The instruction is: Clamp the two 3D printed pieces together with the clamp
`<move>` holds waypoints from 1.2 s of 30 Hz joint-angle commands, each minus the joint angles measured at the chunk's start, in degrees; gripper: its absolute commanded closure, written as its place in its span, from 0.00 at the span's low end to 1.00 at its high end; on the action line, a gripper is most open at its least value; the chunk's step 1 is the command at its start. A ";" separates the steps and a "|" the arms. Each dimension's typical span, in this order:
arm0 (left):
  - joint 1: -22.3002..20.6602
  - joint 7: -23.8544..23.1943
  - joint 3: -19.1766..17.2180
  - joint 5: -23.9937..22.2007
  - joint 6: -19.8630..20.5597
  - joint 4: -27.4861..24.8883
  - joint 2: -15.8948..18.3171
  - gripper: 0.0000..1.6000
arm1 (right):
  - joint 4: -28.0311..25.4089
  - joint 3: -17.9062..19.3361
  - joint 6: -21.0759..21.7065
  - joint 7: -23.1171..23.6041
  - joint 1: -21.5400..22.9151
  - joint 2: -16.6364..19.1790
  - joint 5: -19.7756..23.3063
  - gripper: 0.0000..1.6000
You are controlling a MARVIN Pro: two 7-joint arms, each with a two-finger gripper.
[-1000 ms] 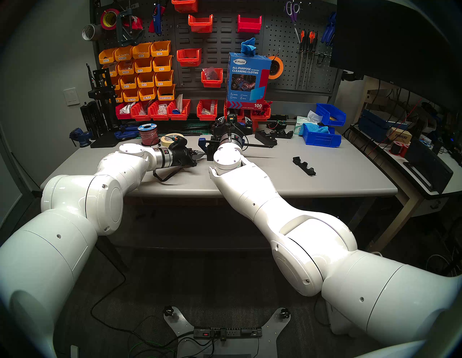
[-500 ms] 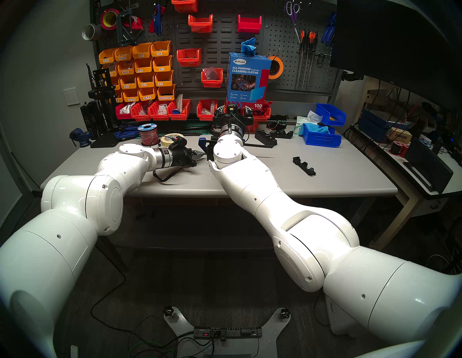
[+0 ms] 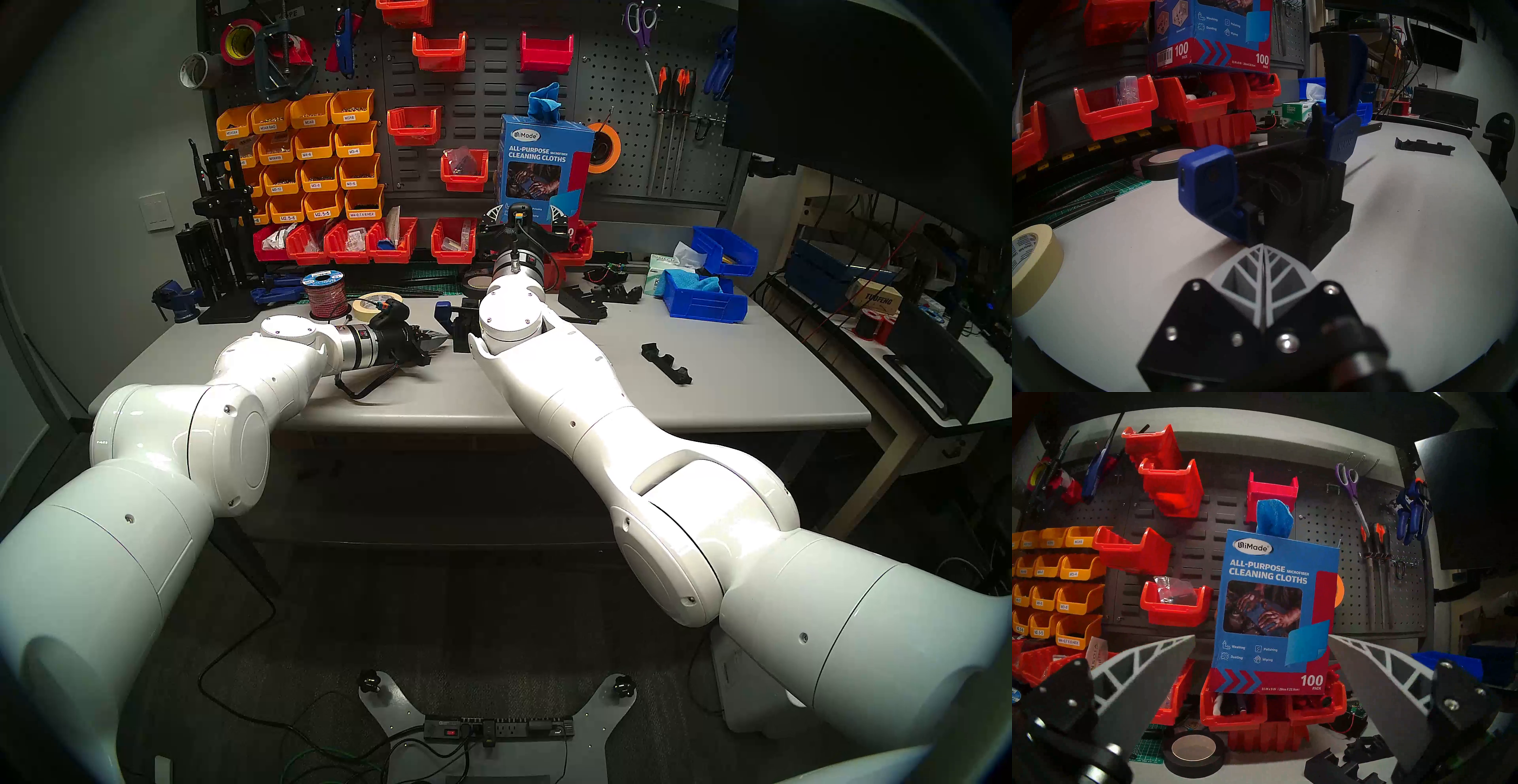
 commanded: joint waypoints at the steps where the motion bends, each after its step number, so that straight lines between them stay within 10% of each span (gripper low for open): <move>1: -3.28 -0.28 -0.55 -0.54 -0.03 -1.69 0.24 1.00 | -3.52 0.42 -0.52 -0.50 3.12 2.43 -1.28 0.00; 36: -4.60 -3.51 -1.90 -1.20 -0.88 -2.78 2.98 1.00 | -13.57 2.14 1.42 -4.42 -3.28 12.30 -2.78 0.00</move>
